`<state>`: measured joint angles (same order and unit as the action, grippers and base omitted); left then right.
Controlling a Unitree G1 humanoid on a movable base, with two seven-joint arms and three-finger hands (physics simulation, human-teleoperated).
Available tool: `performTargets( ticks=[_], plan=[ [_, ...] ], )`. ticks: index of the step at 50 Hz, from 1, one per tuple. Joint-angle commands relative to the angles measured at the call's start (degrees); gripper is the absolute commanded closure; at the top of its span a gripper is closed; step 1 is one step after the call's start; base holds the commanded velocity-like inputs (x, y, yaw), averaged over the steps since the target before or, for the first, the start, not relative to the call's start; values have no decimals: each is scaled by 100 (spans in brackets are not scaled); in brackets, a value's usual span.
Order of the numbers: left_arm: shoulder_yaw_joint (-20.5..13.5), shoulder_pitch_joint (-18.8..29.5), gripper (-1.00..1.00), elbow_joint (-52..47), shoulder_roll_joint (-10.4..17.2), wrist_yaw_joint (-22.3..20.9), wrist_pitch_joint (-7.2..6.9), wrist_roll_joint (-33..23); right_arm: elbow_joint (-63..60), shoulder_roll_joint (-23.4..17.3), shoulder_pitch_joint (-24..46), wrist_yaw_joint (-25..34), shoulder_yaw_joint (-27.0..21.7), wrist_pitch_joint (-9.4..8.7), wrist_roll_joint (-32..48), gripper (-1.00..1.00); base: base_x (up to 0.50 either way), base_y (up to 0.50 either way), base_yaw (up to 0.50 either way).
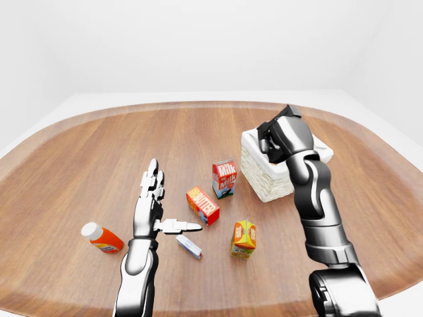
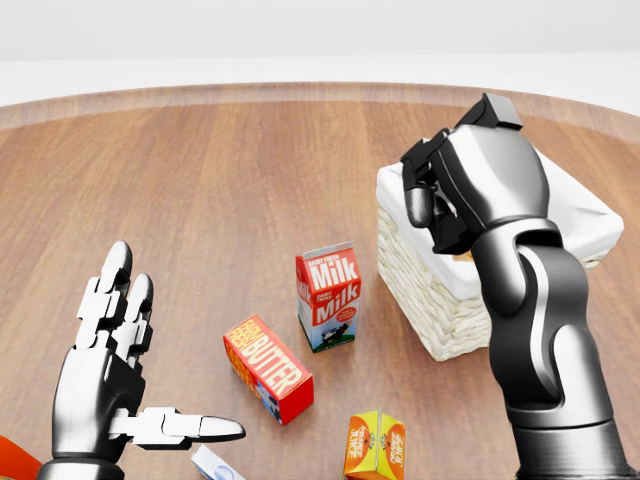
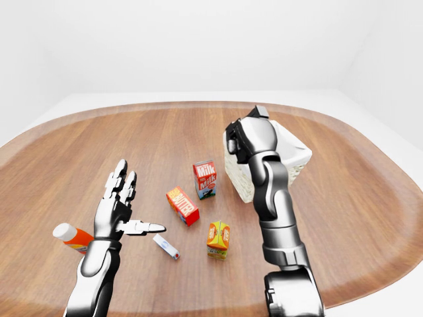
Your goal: Pick up the alphabet soup and the tomato sauce, and put them in the basket.
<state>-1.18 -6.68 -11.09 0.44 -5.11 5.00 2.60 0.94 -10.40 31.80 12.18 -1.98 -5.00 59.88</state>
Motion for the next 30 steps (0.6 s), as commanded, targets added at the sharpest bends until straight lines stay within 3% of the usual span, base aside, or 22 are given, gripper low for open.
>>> performTargets(
  ticks=[1, 23, 30],
  plan=[
    [-26, 20, -100, 5, -6, 5, 0, 35, 1339, -298, 779, -348, -40, 0, -86, 100, 0, 0, 0],
    [-26, 20, -100, 6, -7, 3, 0, 38, 4001, -786, 2348, -909, 6, 0, -219, 100, 0, 0, 0],
    [-26, 20, -100, 5, -7, 4, 0, 37, 5380, -937, 2905, -1384, 66, 0, -291, 100, 0, 0, 0]
  ],
)
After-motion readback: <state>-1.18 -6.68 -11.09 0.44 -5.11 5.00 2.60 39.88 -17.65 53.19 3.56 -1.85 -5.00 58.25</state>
